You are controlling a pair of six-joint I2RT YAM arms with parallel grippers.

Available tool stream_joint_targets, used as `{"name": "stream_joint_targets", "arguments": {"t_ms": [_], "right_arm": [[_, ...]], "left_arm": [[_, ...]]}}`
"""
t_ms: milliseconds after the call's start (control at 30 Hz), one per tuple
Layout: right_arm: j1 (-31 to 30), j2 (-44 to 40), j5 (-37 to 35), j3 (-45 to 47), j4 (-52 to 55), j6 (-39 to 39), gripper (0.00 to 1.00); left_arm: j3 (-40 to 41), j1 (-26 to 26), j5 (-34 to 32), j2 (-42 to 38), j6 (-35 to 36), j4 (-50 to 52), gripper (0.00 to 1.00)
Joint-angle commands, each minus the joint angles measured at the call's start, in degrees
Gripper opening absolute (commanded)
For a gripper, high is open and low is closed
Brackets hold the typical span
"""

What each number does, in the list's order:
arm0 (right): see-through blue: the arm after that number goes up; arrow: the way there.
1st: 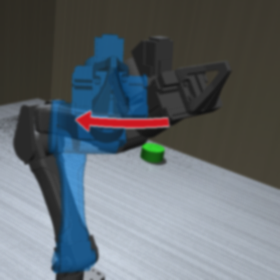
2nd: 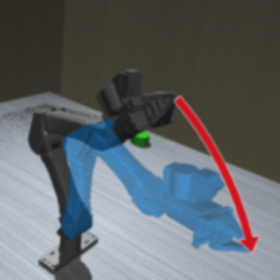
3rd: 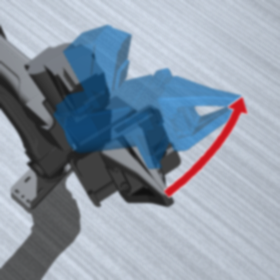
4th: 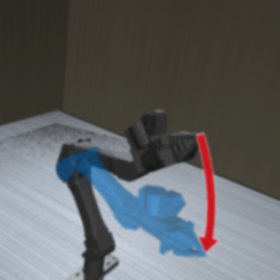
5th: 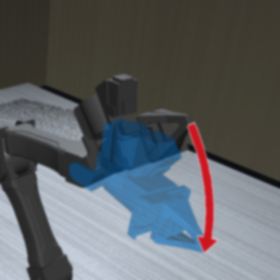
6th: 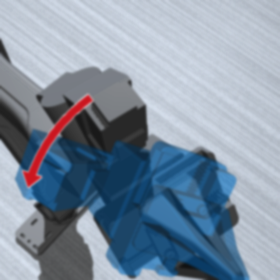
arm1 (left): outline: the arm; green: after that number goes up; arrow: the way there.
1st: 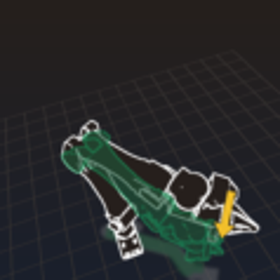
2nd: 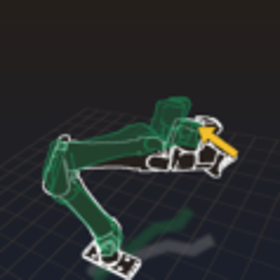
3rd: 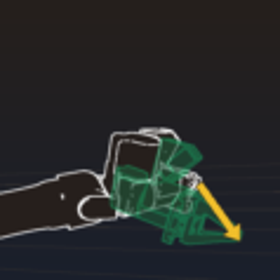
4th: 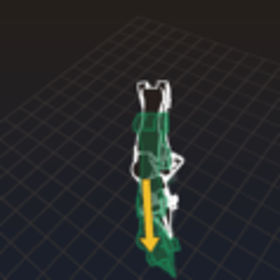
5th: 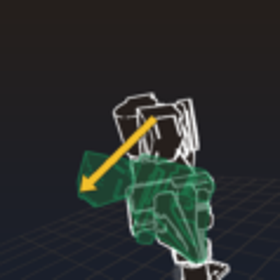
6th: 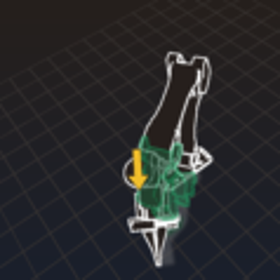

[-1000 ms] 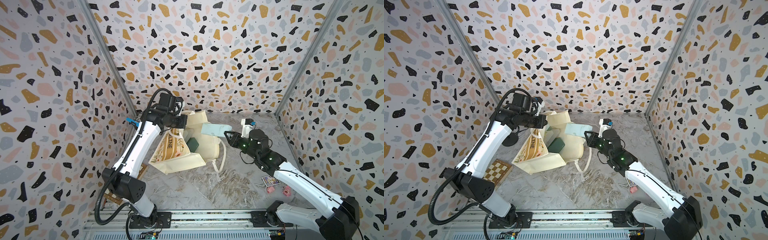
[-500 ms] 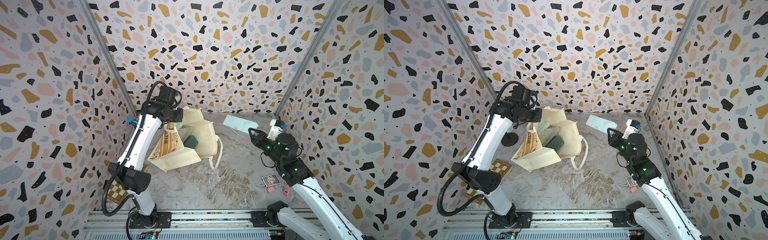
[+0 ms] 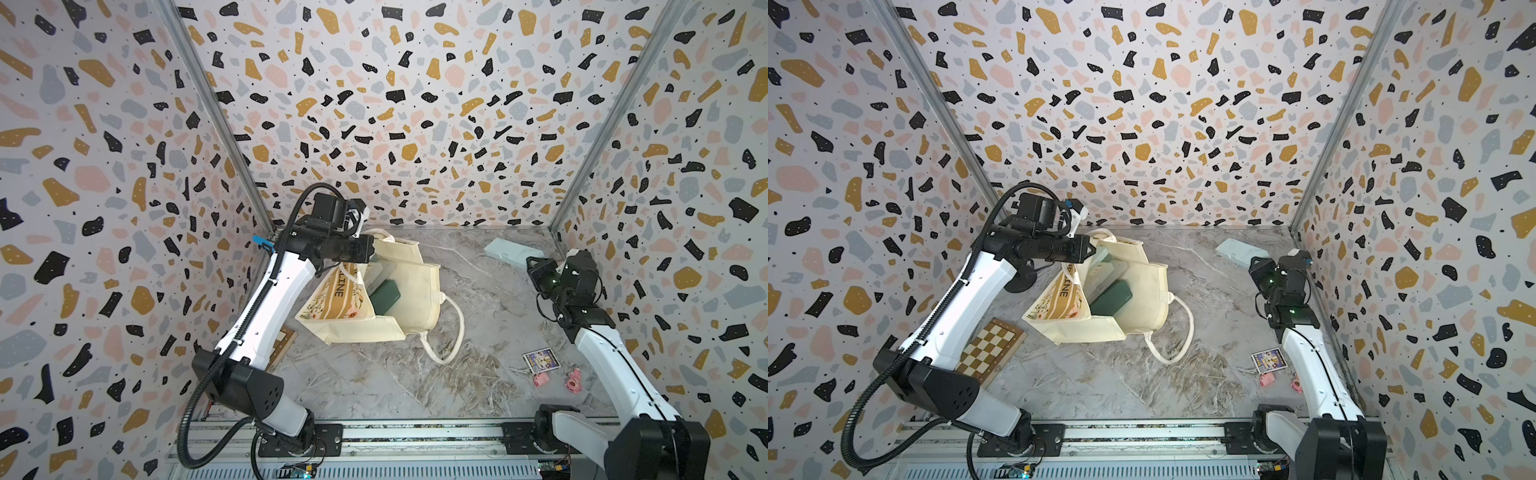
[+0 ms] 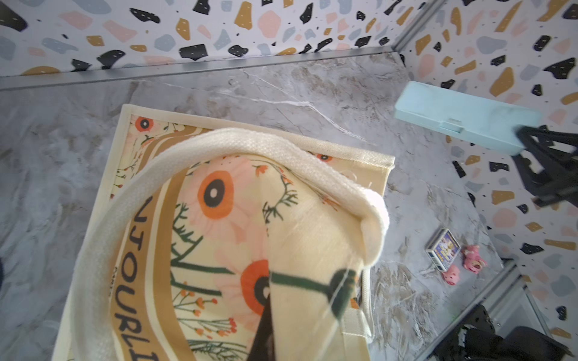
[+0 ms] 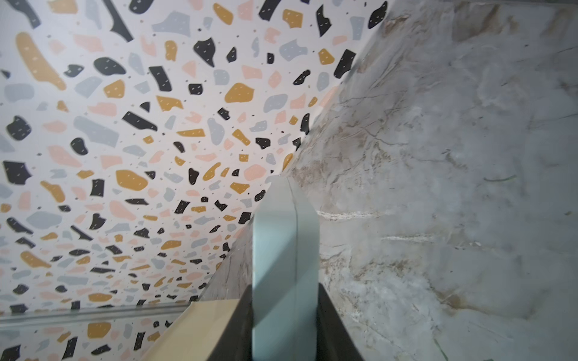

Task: Take out the pencil case from the canvas bag
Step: Place the pencil case at the corner of the board.

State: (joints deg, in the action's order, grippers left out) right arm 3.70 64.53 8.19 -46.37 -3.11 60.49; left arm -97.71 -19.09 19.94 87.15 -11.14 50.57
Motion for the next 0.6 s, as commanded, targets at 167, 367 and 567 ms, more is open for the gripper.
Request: {"name": "stream_joint_targets", "arguments": {"t_ms": [167,367,567], "right_arm": [[3.41,8.19,-5.53,0.23,-13.89,5.44,0.11],[4.25,16.41,-10.76,-1.65,-17.19,7.63,0.12],[5.15,23.19,-14.15,-3.93,-19.39,12.17,0.13]], "left_arm": [[2.83,-0.30,6.44,-5.34,0.01,-8.55,0.00],[3.14,-0.23,6.05,-5.57,-0.45,-8.69,0.00],[3.14,-0.20,5.90,-5.42,-0.47,-8.51,0.00]]}}
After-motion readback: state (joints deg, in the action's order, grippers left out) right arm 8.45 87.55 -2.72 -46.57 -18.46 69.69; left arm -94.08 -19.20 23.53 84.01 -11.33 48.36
